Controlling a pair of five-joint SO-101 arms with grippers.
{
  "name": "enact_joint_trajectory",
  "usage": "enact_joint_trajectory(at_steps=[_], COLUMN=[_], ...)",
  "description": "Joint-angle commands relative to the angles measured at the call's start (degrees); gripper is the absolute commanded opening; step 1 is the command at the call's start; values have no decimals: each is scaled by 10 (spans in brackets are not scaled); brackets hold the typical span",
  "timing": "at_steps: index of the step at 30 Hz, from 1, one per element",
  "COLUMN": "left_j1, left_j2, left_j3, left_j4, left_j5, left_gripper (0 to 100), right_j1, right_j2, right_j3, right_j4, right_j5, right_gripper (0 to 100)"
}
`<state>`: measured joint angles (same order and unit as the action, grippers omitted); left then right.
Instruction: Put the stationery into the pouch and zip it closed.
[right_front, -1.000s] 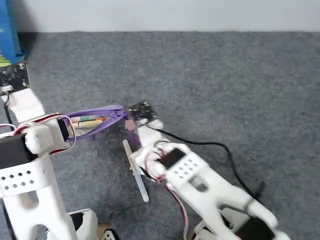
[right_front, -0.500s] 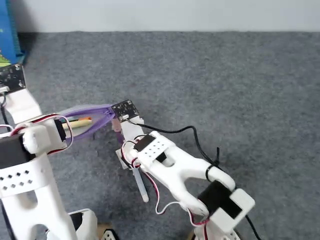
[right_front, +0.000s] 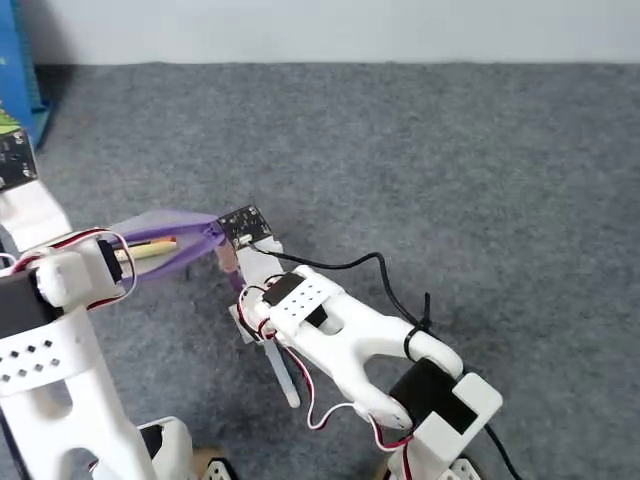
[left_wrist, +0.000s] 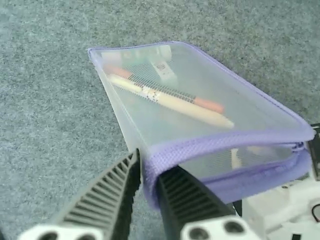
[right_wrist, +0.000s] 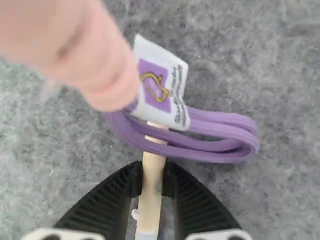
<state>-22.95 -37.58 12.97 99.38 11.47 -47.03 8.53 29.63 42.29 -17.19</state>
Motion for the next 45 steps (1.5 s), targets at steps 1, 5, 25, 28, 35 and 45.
enact_joint_trajectory(at_steps=[1, 5, 25, 28, 35, 45], left_j1=[-3, -2, 162, 165, 164, 161], left_j2=[-3, -2, -4, -4, -3, -3], left_j3=[-4, -4, -61, -65, -35, -33], left_j4=[0, -2, 10, 10, 10, 10], left_j5=[-6, -6, -2, -2, -2, -2], left_gripper=[13, 13, 13, 13, 13, 13], right_j1=[22, 40, 124, 124, 120, 74], right_j2=[-34, -124, -732, -779, -836, -785], right_j3=[-5, 25, 129, 129, 130, 207], right_j4=[40, 85, 196, 184, 57, -213], right_j5=[-1, 6, 61, 57, 47, 4], right_gripper=[8, 8, 7, 7, 7, 7])
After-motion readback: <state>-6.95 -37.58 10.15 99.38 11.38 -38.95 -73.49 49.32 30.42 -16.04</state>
